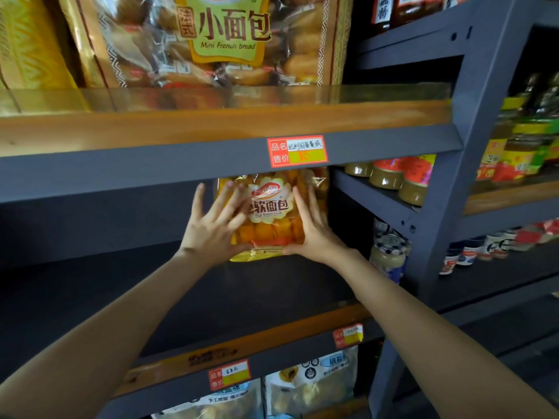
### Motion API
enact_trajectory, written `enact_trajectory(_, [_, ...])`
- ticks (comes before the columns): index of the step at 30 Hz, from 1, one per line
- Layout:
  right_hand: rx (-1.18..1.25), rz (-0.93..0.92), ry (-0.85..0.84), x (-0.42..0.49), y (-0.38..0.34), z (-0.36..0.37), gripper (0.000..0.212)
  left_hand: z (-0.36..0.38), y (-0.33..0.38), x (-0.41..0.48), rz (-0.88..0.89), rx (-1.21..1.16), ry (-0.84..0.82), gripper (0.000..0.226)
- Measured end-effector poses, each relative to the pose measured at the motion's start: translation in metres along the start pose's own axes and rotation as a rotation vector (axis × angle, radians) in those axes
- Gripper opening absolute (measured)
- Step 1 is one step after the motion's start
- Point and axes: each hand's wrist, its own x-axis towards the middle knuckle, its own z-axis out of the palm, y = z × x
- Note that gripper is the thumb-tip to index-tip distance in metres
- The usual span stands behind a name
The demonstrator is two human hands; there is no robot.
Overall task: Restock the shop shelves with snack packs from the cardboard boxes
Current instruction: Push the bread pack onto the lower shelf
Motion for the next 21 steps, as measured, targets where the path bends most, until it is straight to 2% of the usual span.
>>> enact_trajectory(3, [-0.019, 0.146, 0.122, 0.009, 0.008, -0.005, 0.144, -0.001, -0.003, -0.002, 0.013, -0.028, -0.006, 0.096])
enact_trajectory(5, [-0.01, 0.218, 0.076, 0.014, 0.012, -0.004, 0.146, -0.002, -0.001, -0.003, -0.012, -0.055, -0.004, 0.101])
enact_trajectory(9, [0.015, 0.157, -0.032, 0.02, 0.011, 0.001, 0.144, -0.001, 0.002, -0.006, -0.047, -0.061, -0.006, 0.113])
enact_trajectory(14, [-0.007, 0.072, -0.052, 0.024, -0.004, 0.009, 0.139, -0.003, -0.003, -0.014, -0.025, -0.073, -0.032, 0.103])
enact_trajectory(18, [-0.008, 0.056, 0.033, 0.023, -0.015, 0.009, 0.143, -0.006, -0.005, -0.017, -0.022, -0.057, -0.012, 0.108])
enact_trajectory(21, [-0.251, -0.007, 0.164, 0.015, -0.029, 0.006, 0.141, -0.005, 0.001, -0.012, -0.018, -0.092, 0.0, 0.111])
